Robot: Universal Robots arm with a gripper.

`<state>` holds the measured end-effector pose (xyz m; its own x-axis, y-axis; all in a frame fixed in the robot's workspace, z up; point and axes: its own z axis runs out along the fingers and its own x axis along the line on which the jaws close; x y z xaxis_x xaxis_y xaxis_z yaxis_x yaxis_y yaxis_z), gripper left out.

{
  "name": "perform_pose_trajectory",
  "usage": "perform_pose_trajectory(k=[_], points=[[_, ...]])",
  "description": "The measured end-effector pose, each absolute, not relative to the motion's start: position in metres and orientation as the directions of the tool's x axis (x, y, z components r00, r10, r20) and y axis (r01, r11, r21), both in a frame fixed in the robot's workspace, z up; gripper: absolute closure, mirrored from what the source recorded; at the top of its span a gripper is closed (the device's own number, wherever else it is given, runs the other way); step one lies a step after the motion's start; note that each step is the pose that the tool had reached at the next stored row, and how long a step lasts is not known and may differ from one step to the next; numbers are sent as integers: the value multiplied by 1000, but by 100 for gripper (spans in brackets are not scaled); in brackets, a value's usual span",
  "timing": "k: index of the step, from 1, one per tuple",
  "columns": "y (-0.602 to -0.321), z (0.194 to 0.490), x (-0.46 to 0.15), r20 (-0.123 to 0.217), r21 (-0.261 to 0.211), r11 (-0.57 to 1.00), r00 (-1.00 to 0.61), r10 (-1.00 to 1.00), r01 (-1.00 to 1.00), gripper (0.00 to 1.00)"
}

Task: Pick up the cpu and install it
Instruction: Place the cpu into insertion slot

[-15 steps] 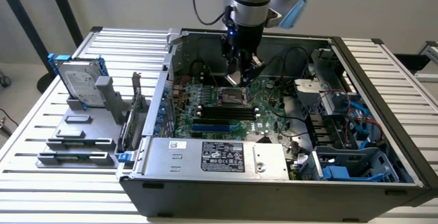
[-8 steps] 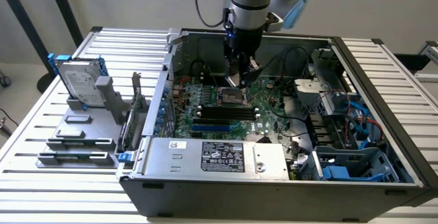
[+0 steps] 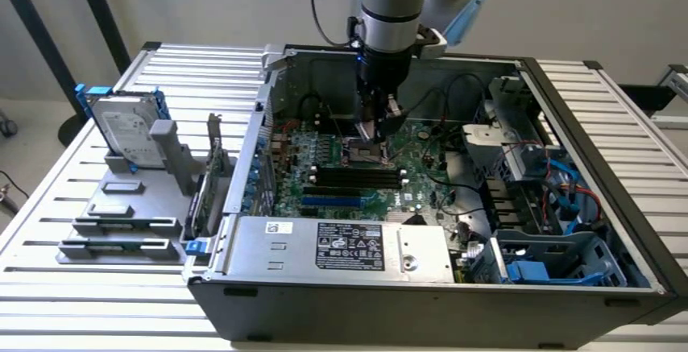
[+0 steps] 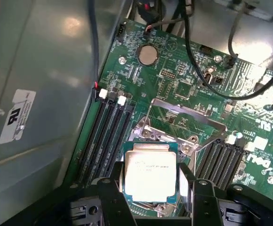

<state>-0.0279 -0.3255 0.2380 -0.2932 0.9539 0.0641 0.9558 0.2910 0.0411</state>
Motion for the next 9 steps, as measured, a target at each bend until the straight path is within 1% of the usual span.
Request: perform_pose_trajectory(k=[9], points=[[-326, 230, -28, 64, 41, 130, -133, 989, 991, 45]])
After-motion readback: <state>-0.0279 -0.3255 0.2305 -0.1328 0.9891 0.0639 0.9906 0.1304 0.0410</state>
